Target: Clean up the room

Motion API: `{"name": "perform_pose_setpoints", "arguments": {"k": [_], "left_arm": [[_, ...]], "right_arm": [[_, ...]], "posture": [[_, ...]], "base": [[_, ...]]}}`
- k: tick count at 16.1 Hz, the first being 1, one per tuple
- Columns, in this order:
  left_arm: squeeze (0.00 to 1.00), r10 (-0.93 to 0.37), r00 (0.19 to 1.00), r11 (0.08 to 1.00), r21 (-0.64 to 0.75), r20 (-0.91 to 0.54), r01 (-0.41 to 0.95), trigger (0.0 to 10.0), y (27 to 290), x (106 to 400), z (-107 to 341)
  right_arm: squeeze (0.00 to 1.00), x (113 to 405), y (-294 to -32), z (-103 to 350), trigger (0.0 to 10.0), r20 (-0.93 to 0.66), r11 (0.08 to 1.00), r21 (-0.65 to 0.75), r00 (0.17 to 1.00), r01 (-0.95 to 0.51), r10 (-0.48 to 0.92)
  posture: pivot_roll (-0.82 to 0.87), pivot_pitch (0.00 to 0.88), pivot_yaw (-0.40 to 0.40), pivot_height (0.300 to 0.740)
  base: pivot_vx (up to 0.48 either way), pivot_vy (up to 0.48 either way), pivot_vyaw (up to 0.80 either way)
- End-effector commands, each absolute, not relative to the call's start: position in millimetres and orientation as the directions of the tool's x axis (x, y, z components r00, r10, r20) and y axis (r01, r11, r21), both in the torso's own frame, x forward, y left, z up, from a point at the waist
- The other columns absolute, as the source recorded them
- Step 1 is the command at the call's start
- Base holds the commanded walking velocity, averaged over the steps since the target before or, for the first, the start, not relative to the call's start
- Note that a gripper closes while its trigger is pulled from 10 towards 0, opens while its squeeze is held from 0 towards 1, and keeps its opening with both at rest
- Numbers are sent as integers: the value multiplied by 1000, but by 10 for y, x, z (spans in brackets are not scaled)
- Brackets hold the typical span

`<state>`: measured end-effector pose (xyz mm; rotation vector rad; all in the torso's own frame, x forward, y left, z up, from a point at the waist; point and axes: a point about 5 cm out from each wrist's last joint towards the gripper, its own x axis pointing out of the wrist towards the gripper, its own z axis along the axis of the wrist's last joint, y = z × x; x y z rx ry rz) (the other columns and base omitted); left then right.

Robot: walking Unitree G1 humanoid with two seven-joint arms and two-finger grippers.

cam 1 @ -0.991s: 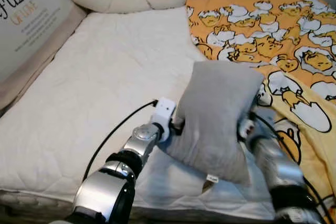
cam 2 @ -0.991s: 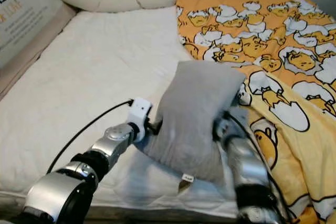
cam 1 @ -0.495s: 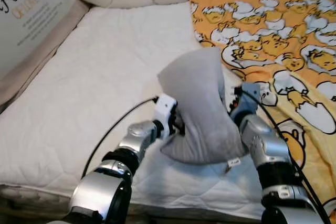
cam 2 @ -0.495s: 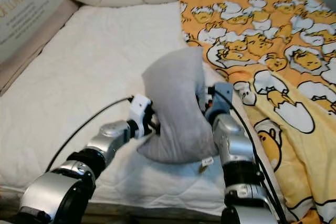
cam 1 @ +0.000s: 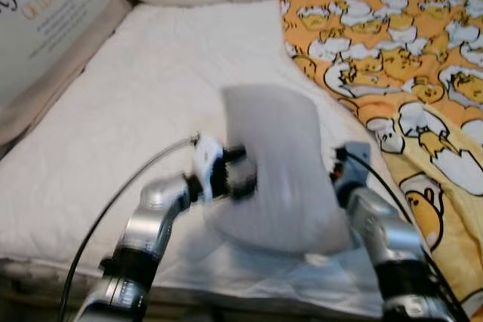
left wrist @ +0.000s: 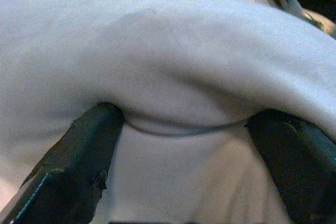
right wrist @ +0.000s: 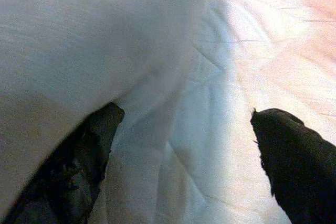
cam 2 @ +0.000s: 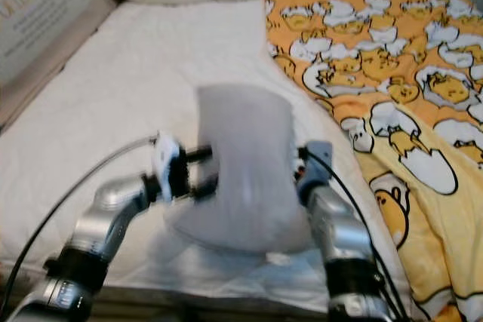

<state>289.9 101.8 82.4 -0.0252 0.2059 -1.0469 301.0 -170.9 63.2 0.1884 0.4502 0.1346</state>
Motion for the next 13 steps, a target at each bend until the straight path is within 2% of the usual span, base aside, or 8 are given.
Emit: {"name": "perform_pose_setpoints", "arguments": {"k": [1,2,4,5,6,7,11,13], "left_arm": [[725,-887,437,454,-105,-148,885,10000,946,2854,879],[718,-886,440,456,-109,-147,883,10000,964,2825,898],[514,-852,490,510,-83,-183,856,10000,1147,2826,954],[549,-747,619,652,-83,-242,754,10000,1489,2998,906],[918,-734,626,666,-94,-264,740,10000,1614,3018,890],[1000,-723,635,679,-113,-272,725,10000,1700,3029,882],[1000,-728,606,678,-212,-319,703,10000,1967,2945,829],[1000,-698,621,715,-298,-357,632,10000,2217,2966,737]], "right_arm": [[0,3021,-1635,752,10000,-373,960,244,900,-139,225],[0,2995,-1659,768,10000,-371,960,246,901,-138,225],[0,2885,-1780,762,10000,-386,964,236,899,-123,209],[1000,2808,-1919,668,10000,-421,973,220,892,-73,162],[1000,2782,-1973,624,10000,-434,974,220,888,-58,151],[1000,2764,-2022,595,10000,-445,976,212,885,-45,137],[1000,2730,-2256,523,10000,-474,980,200,874,-9,105],[1000,2799,-2439,584,10000,-415,945,326,902,26,118]], "posture": [[94,0,37,740],[95,0,36,740],[94,0,34,740],[85,0,39,740],[81,0,46,740],[81,0,46,740],[70,0,59,740],[66,0,56,740]], "base": [[0,0,0],[0,0,0],[0,0,0],[0,0,0],[0,0,0],[0,0,0],[0,0,0],[0,0,0]]}}
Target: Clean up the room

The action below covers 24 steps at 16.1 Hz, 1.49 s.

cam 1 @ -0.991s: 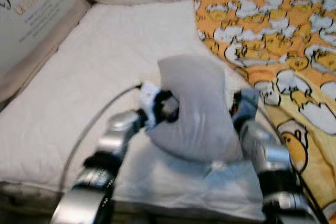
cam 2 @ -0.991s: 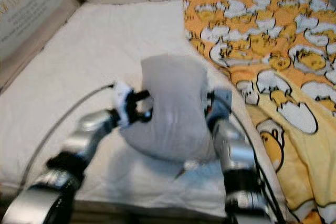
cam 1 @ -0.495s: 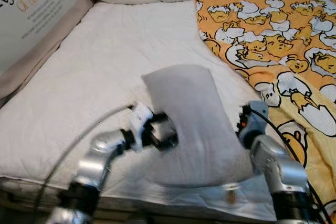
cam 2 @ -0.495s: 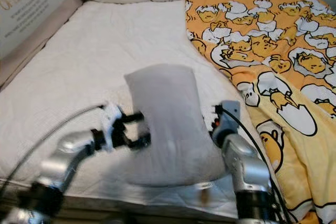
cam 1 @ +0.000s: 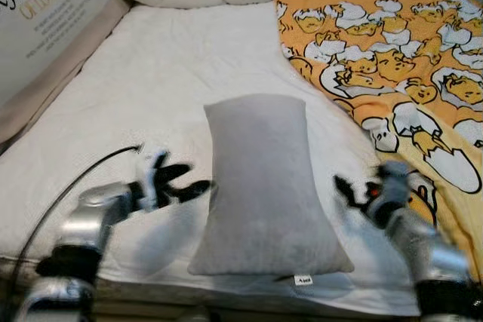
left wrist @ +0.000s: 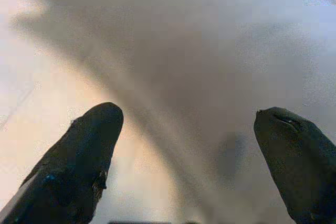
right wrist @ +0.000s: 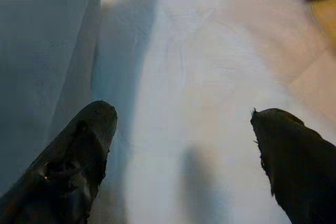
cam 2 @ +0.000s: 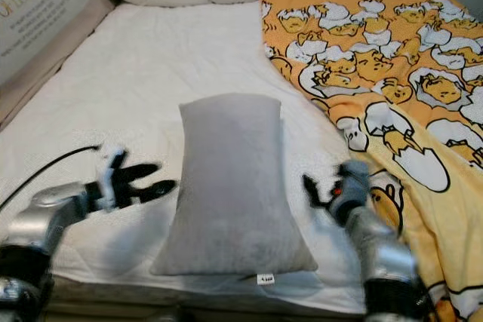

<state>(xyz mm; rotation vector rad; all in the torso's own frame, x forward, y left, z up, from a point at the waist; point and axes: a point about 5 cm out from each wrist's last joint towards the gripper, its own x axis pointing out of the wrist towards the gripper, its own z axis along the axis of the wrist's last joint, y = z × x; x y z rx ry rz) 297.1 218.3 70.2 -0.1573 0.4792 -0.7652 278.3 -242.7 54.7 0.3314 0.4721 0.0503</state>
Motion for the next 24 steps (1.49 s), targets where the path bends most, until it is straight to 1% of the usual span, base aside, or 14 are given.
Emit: {"name": "perform_pose_setpoints", "arguments": {"k": [1,3,5,10,11,12,13,14,16,17,19,20,21,24], "left_arm": [[1000,-645,690,762,-350,-328,545,10000,2333,3049,738],[1000,-606,748,750,-509,-271,423,10000,2335,3100,678],[1000,-602,752,732,-560,-267,388,10000,2276,3092,608],[1000,-732,635,575,-725,-248,379,10000,1759,2972,317],[1000,-773,588,533,-746,-239,398,10000,1639,2920,272],[1000,-809,541,495,-762,-228,419,10000,1538,2874,244],[1000,-826,514,482,-762,-231,432,10000,1492,2852,229],[0,-843,480,476,-755,-244,452,10000,1402,2817,191],[0,-843,481,477,-747,-241,462,10000,1346,2821,184],[0,-845,501,447,-760,-187,471,10000,1307,2868,250],[0,-857,502,388,-785,-115,483,10000,1269,2904,333],[0,-890,440,359,-777,-119,516,7137,1230,2860,329],[0,-900,413,359,-770,-136,528,0,1215,2840,314],[0,-896,415,381,-757,-159,531,0,1221,2849,306]], "right_arm": [[1000,2847,-2487,648,10000,-353,895,445,921,10,165],[1000,2903,-2440,656,10000,-278,773,632,915,-55,292],[1000,2938,-2370,645,10000,-244,717,692,908,-82,339],[1000,2891,-1898,311,10000,-303,581,808,778,-97,550],[133,2841,-1752,223,10000,-320,564,820,732,-104,601],[0,2804,-1635,175,10000,-321,547,829,695,-122,643],[0,2798,-1588,165,10000,-320,537,834,683,-126,657],[0,2790,-1490,151,10000,-317,525,840,660,-139,681],[0,2800,-1429,153,9686,-308,516,842,647,-156,697],[0,2820,-1408,168,588,-294,510,842,646,-173,705],[0,2840,-1404,191,0,-279,506,841,648,-191,709],[0,2848,-1412,210,0,-268,507,836,651,-210,710],[0,2851,-1417,226,0,-256,505,833,654,-225,712],[0,2849,-1413,241,0,-235,493,836,652,-242,720]], "posture": [[65,0,53,740],[64,0,48,740],[64,0,47,740],[62,0,47,740],[68,0,46,740],[70,0,43,740],[70,0,43,740],[73,0,40,740],[73,0,42,740],[73,0,42,740],[71,0,47,740],[71,0,48,740],[70,0,51,740],[74,0,49,740]], "base": [[0,0,0],[0,0,0],[0,0,0],[0,0,0],[0,0,0],[0,0,0],[0,0,0],[0,0,0],[0,0,0],[0,0,0],[0,0,0],[0,0,0],[0,0,0],[0,0,0]]}}
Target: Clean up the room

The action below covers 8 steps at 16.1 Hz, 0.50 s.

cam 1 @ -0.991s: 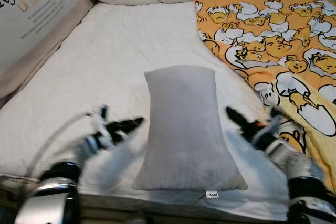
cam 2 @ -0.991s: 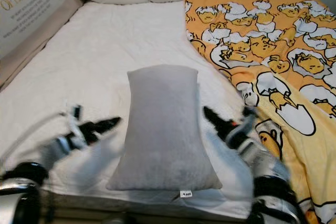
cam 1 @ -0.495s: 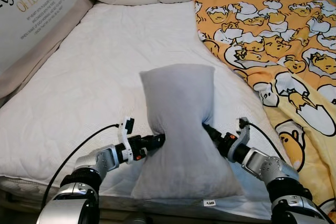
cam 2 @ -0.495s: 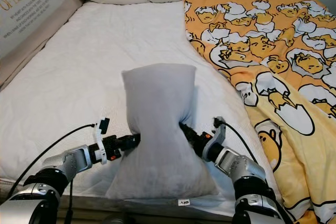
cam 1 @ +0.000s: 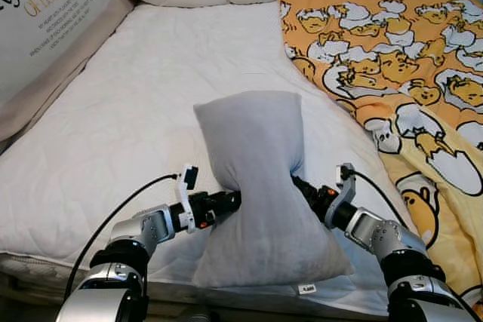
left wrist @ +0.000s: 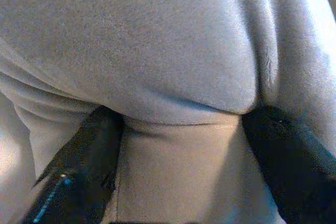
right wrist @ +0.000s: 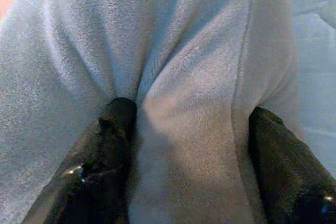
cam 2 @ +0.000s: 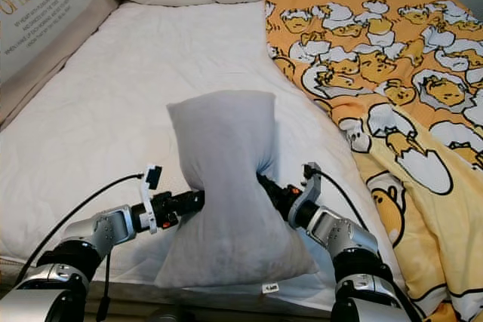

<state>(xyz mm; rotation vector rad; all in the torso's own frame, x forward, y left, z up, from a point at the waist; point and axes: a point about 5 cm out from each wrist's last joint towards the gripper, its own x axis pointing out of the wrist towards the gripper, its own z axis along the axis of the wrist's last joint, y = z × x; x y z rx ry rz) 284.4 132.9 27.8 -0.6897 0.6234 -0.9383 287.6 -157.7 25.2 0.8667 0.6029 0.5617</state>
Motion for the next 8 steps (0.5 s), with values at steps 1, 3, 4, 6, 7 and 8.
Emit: {"name": "perform_pose_setpoints", "arguments": {"k": [1,3,4,6,7,8], "left_arm": [[0,-896,406,397,-741,-183,542,0,1229,2856,304],[0,-895,401,405,-734,-196,545,0,1236,2858,300],[0,-891,405,417,-726,-207,546,0,1243,2865,302],[0,-884,412,433,-718,-220,545,0,1246,2873,295],[0,-882,413,437,-716,-225,544,0,1247,2873,291],[0,-881,415,442,-713,-230,544,0,1252,2877,290]], "right_arm": [[0,2849,-1401,240,0,-237,495,832,648,-249,724],[0,2850,-1395,233,0,-243,503,827,648,-251,722],[0,2853,-1392,226,0,-251,515,819,648,-254,719],[0,2851,-1394,220,0,-256,523,813,650,-256,716],[0,2847,-1397,216,0,-257,525,812,649,-256,715],[0,2841,-1399,207,0,-262,530,808,649,-256,714]], "posture": [[71,0,53,740],[70,0,55,740],[69,0,56,740],[68,0,58,740],[68,0,58,740],[70,0,58,740]], "base": [[0,0,0],[0,0,0],[0,0,0],[0,0,0],[0,0,0],[0,0,0]]}}
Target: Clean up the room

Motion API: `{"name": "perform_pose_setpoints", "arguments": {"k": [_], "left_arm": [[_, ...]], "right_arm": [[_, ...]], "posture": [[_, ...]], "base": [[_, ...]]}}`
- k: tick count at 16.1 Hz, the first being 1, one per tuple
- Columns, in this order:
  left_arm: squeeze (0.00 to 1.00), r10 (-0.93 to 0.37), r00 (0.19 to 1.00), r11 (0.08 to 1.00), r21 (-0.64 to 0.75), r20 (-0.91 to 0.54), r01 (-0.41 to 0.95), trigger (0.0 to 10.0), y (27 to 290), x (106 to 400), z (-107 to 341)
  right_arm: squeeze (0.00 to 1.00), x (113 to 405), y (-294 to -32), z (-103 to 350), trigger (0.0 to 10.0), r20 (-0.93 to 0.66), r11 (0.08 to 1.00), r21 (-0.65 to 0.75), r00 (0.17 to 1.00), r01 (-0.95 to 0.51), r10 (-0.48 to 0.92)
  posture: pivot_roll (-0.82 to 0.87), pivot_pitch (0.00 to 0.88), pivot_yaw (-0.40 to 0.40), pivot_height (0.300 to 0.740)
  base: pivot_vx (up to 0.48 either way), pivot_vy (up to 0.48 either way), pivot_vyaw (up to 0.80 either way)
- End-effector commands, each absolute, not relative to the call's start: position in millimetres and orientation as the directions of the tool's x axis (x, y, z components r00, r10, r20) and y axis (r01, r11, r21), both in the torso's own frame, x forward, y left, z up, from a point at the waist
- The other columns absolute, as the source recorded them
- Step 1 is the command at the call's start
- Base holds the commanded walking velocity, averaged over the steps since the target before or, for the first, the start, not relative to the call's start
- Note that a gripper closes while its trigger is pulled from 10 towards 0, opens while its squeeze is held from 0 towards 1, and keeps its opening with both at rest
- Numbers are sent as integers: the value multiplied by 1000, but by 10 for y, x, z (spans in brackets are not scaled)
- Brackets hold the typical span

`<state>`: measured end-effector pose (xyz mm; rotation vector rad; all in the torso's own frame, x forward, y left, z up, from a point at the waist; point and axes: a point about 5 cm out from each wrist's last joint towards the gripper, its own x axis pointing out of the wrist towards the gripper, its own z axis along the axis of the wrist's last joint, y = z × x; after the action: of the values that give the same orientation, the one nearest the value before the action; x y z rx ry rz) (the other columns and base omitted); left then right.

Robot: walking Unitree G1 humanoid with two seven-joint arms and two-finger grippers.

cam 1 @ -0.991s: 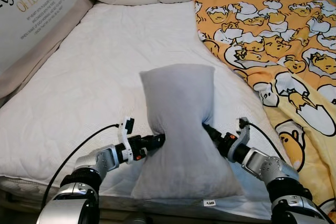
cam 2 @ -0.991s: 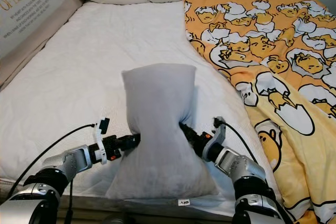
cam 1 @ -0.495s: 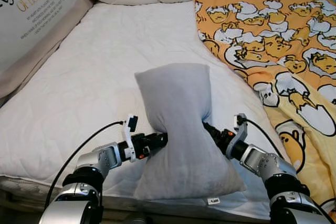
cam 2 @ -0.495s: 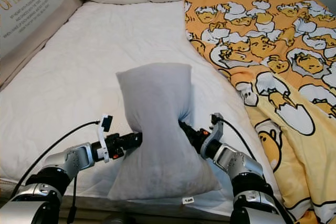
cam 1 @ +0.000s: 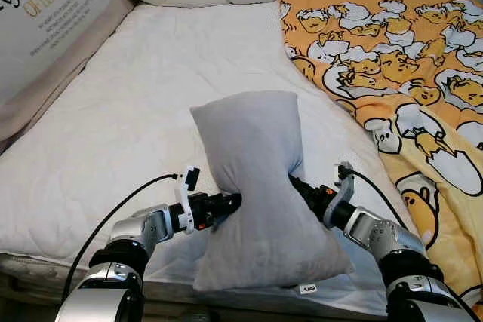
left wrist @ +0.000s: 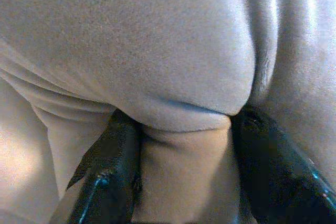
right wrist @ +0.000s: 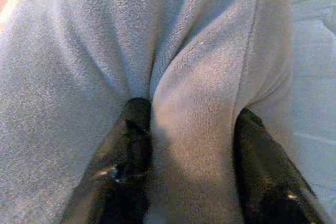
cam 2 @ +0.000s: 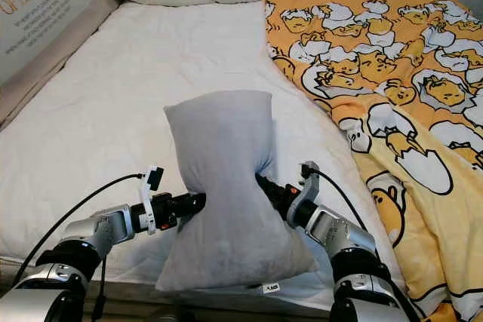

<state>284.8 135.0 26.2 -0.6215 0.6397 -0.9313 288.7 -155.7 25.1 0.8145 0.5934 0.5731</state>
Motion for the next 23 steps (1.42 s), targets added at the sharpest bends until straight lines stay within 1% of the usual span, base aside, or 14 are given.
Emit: {"name": "perform_pose_setpoints", "arguments": {"k": [1,6,9,12,14,15,16,17,18,19,21,23], "left_arm": [[0,-877,420,447,-712,-232,541,0,1256,2881,290],[0,-850,455,495,-696,-264,521,0,1299,2883,251],[0,-834,479,518,-688,-274,508,0,1327,2894,243],[0,-800,531,562,-657,-278,502,0,1366,2957,273],[0,-782,548,599,-597,-296,533,0,1392,2992,306],[0,-746,591,651,-519,-306,554,0,1444,3034,358],[0,-727,617,674,-487,-301,556,0,1474,3055,393],[0,-721,646,682,-424,-250,596,0,1519,3064,534],[0,-724,650,677,-415,-230,608,0,1521,3062,584],[0,-723,665,677,-389,-190,625,0,1507,3066,696],[0,-726,678,667,-361,-117,651,0,1387,3053,883],[0,-719,688,673,-346,-99,653,0,1270,3044,971]], "right_arm": [[0,2837,-1401,198,0,-267,535,806,649,-256,713],[0,2843,-1405,165,0,-298,578,775,657,-258,692],[0,2848,-1401,167,0,-297,580,772,659,-261,691],[0,2871,-1394,181,0,-296,598,753,672,-273,679],[0,2932,-1412,233,0,-300,656,699,715,-286,632],[0,2967,-1445,312,0,-280,690,663,758,-291,589],[0,2963,-1459,352,0,-264,694,655,770,-298,580],[0,2914,-1496,426,0,-229,706,640,802,-303,552],[0,2898,-1505,447,0,-221,712,633,811,-303,542],[0,2871,-1513,489,0,-202,722,622,828,-305,523],[0,2833,-1473,588,0,-171,756,577,860,-309,481],[0,2861,-1431,700,0,-141,765,565,878,-307,457]], "posture": [[72,0,57,740],[76,0,58,740],[76,0,58,740],[77,0,59,740],[78,0,63,740],[78,0,65,740],[77,0,66,740],[72,0,72,740],[72,0,74,740],[71,0,79,740],[75,0,87,740],[78,0,88,740]], "base": [[0,0,0],[0,0,0],[0,0,0],[0,0,0],[0,0,0],[0,0,0],[0,0,0],[0,0,0],[0,0,0],[0,0,0],[0,0,0],[0,0,0]]}}
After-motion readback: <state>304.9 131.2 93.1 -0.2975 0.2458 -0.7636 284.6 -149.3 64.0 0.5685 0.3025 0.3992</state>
